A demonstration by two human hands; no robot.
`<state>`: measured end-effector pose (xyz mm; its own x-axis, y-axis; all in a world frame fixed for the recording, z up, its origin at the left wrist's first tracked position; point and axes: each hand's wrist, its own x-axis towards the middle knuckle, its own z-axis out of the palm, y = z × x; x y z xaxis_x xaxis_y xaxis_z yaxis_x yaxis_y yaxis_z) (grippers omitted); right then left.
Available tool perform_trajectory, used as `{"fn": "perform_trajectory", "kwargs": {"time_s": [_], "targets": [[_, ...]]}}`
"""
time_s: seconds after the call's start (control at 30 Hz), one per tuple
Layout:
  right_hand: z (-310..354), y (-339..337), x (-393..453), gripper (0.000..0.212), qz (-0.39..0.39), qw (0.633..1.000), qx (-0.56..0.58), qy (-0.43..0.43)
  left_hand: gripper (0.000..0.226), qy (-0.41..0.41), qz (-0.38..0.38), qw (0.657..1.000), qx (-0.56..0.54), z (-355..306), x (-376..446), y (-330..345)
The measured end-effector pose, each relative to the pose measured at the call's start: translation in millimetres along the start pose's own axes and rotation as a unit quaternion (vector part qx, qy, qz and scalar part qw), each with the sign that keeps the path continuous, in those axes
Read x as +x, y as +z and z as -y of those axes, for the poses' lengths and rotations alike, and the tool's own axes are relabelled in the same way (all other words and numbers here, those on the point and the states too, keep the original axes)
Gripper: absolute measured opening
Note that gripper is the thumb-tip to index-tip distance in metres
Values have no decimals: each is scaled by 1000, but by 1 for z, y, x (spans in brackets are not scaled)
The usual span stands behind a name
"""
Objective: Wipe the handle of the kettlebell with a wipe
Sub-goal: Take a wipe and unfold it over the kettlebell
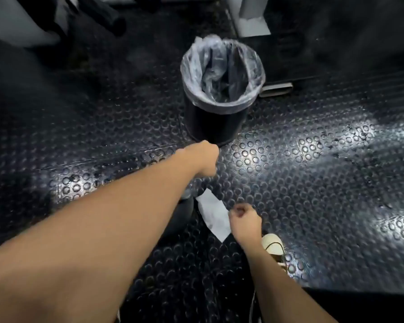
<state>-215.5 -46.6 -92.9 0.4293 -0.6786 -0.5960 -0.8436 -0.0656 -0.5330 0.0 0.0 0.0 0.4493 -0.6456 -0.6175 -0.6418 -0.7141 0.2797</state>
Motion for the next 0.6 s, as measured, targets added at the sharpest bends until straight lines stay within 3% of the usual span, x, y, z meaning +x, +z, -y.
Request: {"fn": "perform_trajectory", "kwargs": {"time_s": [0.2,0.4,0.5,0.6], "targets": [[-34,30,15,30,8,997,19,74,13,-51,54,997,24,-33,23,63],[-64,48,21,51,-11,992,6,122,34,-103,79,991,22,-23,42,128],[-72,57,20,65,-36,984,59,167,51,-142,68,987,27,-20,51,151],[-71,66,19,61,-47,966,141,213,74,-226,77,971,-18,-21,62,175]]}}
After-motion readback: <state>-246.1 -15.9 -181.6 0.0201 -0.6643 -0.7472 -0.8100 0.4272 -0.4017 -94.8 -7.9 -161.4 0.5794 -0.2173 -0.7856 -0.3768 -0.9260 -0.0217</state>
